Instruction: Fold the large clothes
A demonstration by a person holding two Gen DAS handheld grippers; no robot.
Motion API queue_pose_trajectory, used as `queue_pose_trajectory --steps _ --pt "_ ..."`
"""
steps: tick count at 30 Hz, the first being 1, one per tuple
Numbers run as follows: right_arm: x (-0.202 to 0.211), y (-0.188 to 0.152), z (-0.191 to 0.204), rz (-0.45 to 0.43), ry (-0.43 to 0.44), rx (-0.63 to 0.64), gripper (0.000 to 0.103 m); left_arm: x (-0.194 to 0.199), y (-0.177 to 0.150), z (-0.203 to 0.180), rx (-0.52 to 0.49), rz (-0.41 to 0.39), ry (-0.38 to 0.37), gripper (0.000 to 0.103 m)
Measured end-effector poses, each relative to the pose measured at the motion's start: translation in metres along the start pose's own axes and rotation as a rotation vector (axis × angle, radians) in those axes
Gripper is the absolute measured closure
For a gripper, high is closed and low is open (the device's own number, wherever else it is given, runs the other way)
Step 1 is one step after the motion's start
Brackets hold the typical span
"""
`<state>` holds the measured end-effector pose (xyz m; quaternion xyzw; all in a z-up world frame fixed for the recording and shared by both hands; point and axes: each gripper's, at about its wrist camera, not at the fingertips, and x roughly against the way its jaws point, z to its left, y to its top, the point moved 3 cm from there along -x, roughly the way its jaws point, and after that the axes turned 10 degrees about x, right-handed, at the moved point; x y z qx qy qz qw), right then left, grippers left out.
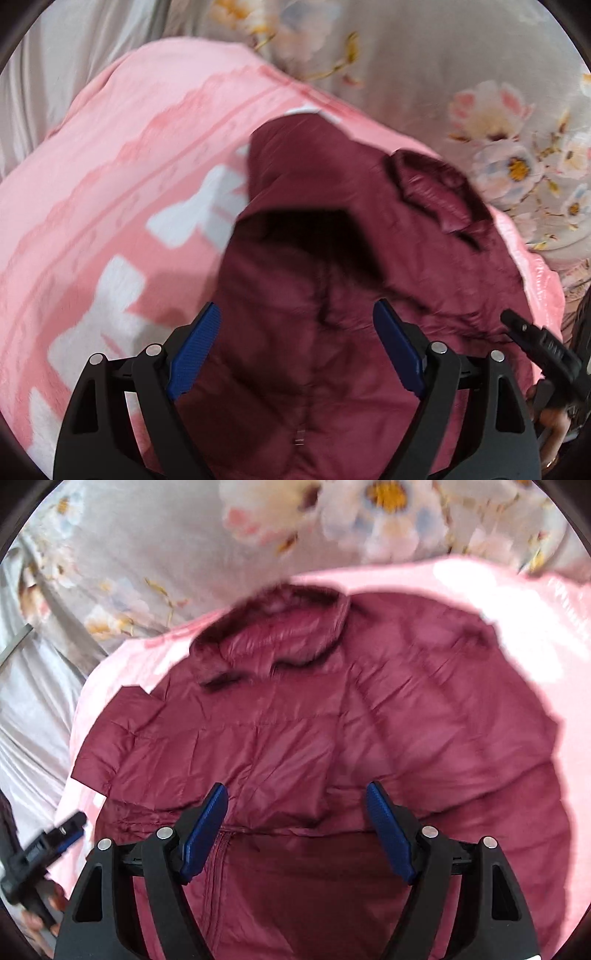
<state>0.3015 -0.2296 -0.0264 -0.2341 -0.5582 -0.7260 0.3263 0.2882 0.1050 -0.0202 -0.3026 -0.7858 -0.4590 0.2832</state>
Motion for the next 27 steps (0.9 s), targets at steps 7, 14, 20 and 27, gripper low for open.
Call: queue_pose_trajectory --steps 7,14,20,27 --pt "0.057 0.047 -0.006 -0.171 -0.027 0.047 0.098 -0.015 0.005 0.007 -0.027 0.022 0.066 0.021" --pt "0.075 0.064 -0.050 -0.163 -0.157 0.056 0.098 -0.049 0.037 0.000 -0.105 0.046 0.215 0.030" --pt "0.065 0.061 -0.072 -0.140 -0.186 0.048 0.098 -0.071 0.056 0.015 -0.126 0.037 0.314 0.042" --pt "0.012 0.013 -0.103 0.034 -0.197 0.014 0.097 -0.045 0.064 0.029 -0.035 0.013 0.233 0.045"
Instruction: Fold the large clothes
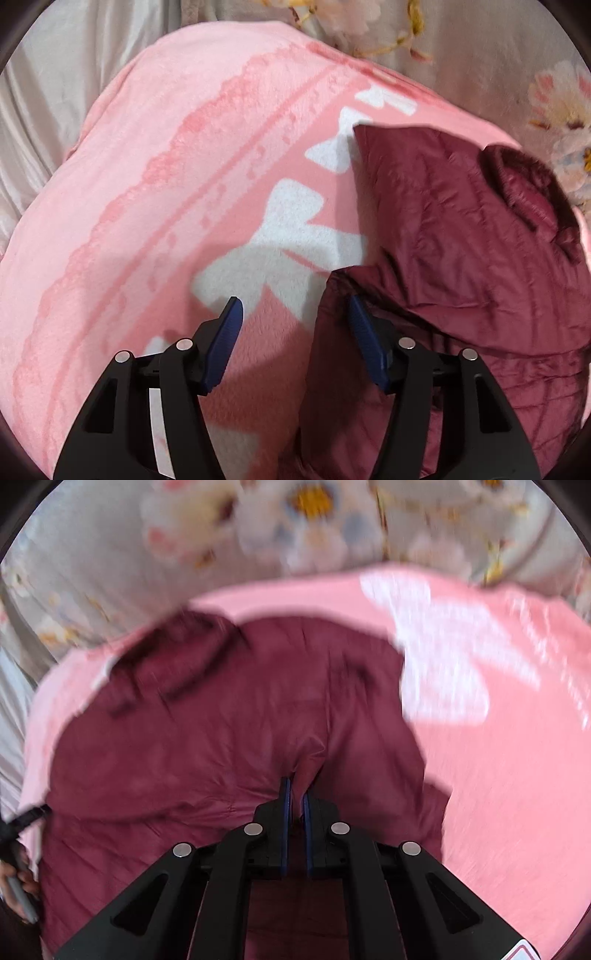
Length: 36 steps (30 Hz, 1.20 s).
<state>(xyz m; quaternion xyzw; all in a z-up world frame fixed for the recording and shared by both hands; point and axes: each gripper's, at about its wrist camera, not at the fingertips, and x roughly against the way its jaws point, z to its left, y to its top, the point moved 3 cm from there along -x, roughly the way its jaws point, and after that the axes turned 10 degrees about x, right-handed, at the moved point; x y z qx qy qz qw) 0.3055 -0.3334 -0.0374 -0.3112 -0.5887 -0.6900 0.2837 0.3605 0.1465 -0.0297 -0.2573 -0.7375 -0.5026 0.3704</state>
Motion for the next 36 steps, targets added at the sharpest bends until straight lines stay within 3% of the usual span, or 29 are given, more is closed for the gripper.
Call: queue_pose_trajectory --steps 4,6,9,11,13,18,24,27,30,32,36 --pt "0.005 -0.007 -0.001 -0.013 0.016 -0.019 0.092 0.041 0.017 -0.011 0.025 -0.099 -0.036 0.045" --pt "0.019 -0.006 0.003 -0.026 -0.020 -0.018 0.089 0.055 0.028 -0.026 0.014 -0.127 -0.071 0.045" --pt "0.051 0.001 0.016 -0.111 -0.131 0.011 0.088 0.056 0.039 -0.060 -0.019 -0.114 -0.102 0.045" --pt "0.067 0.009 0.023 -0.170 -0.139 0.011 0.088 0.044 0.036 -0.084 -0.052 -0.080 -0.108 0.045" --pt "0.076 0.023 0.041 -0.211 -0.094 0.025 0.088 0.027 0.030 -0.103 -0.080 -0.045 -0.101 0.045" --pt "0.040 0.031 0.089 -0.138 -0.024 0.144 0.088 -0.007 -0.002 -0.112 -0.085 0.034 -0.084 0.045" --pt "-0.017 0.001 0.101 0.003 0.000 0.182 0.089 -0.015 -0.020 -0.103 -0.112 -0.018 -0.074 0.042" --pt "-0.025 -0.007 0.099 -0.014 0.004 0.186 0.089 -0.010 -0.020 -0.102 -0.112 -0.015 -0.081 0.042" --pt "-0.020 -0.009 0.094 -0.018 0.024 0.156 0.089 0.009 -0.018 -0.072 0.050 0.047 -0.258 0.038" --pt "-0.019 -0.012 0.089 -0.029 0.049 0.133 0.089 0.017 -0.015 -0.041 0.218 0.086 -0.400 0.035" --pt "-0.021 -0.016 0.093 -0.046 0.036 0.131 0.089 -0.003 -0.006 -0.005 0.420 0.177 -0.489 0.036"
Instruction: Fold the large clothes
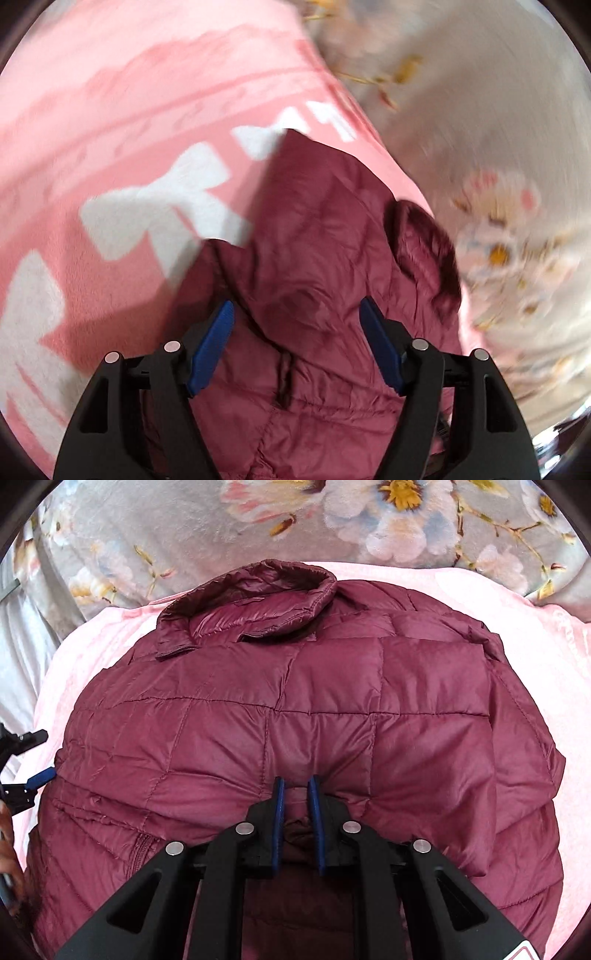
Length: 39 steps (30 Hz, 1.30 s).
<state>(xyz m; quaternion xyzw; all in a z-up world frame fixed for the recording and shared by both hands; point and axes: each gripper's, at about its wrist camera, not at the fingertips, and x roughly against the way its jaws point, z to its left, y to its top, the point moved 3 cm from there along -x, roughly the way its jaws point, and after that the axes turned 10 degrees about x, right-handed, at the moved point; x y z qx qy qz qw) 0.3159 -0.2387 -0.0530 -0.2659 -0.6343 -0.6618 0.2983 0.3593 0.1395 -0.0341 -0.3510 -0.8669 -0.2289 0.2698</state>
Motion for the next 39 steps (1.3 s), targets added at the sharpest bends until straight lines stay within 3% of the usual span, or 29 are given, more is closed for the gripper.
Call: queue_pose_trajectory --steps 5,6,7,9,11,13,14,15,18,21,26,28,32,35,39 --pt "0.008 -0.002 0.004 -0.018 -0.016 0.017 0.087 -0.011 0.009 0.014 0.154 0.051 -0.096 0.037" --pt "0.010 -0.003 0.004 -0.024 -0.017 0.018 0.086 -0.013 0.012 0.013 0.160 0.044 -0.094 0.042" --pt "0.012 -0.003 0.003 -0.028 -0.019 0.018 0.085 -0.014 0.014 0.014 0.166 0.031 -0.082 0.047" --pt "0.015 -0.004 -0.001 -0.039 -0.031 0.006 0.085 -0.015 0.019 0.018 0.195 0.010 -0.058 0.077" --pt "0.019 -0.003 -0.006 -0.058 -0.058 -0.011 0.085 -0.015 0.023 0.020 0.203 -0.001 -0.032 0.097" --pt "0.017 0.000 -0.009 -0.042 -0.108 0.015 0.091 -0.010 0.027 0.014 0.143 -0.034 0.009 0.101" --pt "0.010 -0.001 -0.013 -0.009 -0.127 0.012 0.101 -0.004 0.027 0.009 0.090 -0.072 0.044 0.102" --pt "0.007 -0.003 -0.016 0.007 -0.121 0.001 0.103 0.001 0.026 0.006 0.057 -0.092 0.061 0.102" --pt "0.007 -0.007 -0.024 0.020 -0.118 -0.005 0.103 0.007 0.019 0.004 -0.033 -0.122 0.130 0.102" --pt "0.005 -0.009 -0.028 0.024 -0.107 -0.013 0.103 -0.017 0.012 0.016 -0.093 -0.103 0.232 0.102" --pt "0.015 -0.001 -0.027 0.048 -0.114 0.001 0.102 -0.009 -0.006 -0.010 -0.271 -0.189 0.372 0.101" --pt "0.030 0.004 -0.023 0.012 -0.071 -0.026 0.093 0.002 -0.017 -0.024 -0.318 -0.174 0.375 0.096" --pt "0.045 0.027 0.003 -0.028 -0.007 -0.006 0.092 0.011 -0.042 -0.074 -0.432 -0.168 0.298 0.090" --pt "0.037 0.038 0.024 -0.010 0.049 0.005 0.091 -0.009 -0.061 -0.108 -0.526 -0.138 0.272 0.063" --pt "0.019 0.040 0.052 0.009 0.040 0.055 0.075 -0.060 -0.089 -0.123 -0.635 -0.096 0.342 0.064"
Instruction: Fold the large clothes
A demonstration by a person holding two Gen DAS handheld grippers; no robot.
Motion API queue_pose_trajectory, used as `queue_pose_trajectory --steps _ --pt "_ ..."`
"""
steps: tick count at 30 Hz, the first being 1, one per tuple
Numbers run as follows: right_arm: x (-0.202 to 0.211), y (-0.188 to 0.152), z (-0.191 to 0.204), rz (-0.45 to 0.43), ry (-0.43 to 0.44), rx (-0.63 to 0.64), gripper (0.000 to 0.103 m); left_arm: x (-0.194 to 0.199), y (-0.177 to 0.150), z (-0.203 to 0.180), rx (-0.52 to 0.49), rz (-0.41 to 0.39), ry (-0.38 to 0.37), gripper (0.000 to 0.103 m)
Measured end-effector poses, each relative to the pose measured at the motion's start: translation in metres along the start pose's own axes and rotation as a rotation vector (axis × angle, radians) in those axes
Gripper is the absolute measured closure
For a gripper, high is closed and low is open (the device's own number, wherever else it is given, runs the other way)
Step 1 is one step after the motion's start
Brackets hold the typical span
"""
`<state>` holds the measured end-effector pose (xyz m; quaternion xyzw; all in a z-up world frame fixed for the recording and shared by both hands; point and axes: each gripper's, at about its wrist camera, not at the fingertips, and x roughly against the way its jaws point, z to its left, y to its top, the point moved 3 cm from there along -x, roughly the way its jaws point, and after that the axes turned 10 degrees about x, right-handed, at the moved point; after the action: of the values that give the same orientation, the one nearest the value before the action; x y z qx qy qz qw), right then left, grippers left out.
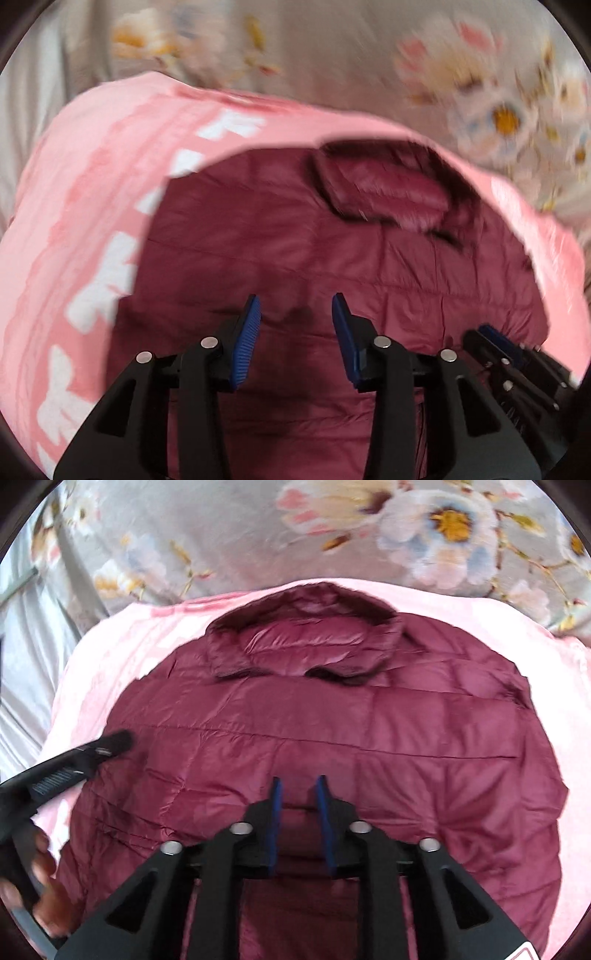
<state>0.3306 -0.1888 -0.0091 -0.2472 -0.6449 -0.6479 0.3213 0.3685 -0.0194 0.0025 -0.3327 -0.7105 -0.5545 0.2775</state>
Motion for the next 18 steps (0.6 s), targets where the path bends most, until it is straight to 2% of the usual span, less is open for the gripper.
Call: queue_pose_trajectory --steps 3,9,13,18 --pt "-0.015 -0.009 0.004 0.019 -0.015 0.010 0.075 -0.025 -0.018 -0.005 -0.022 0.027 0.032 0.064" --pt "-0.026 -0.029 0.012 0.001 -0.053 0.062 0.076 -0.034 -0.041 -0.003 -0.089 -0.057 0.053 0.064" --pt "-0.028 -0.032 0.014 -0.009 -0.068 0.071 0.076 -0.036 -0.043 -0.005 -0.113 -0.072 0.078 0.064" --pt "-0.029 -0.033 0.008 -0.014 -0.038 0.046 0.076 -0.038 -0.044 -0.007 -0.121 -0.075 0.086 0.064"
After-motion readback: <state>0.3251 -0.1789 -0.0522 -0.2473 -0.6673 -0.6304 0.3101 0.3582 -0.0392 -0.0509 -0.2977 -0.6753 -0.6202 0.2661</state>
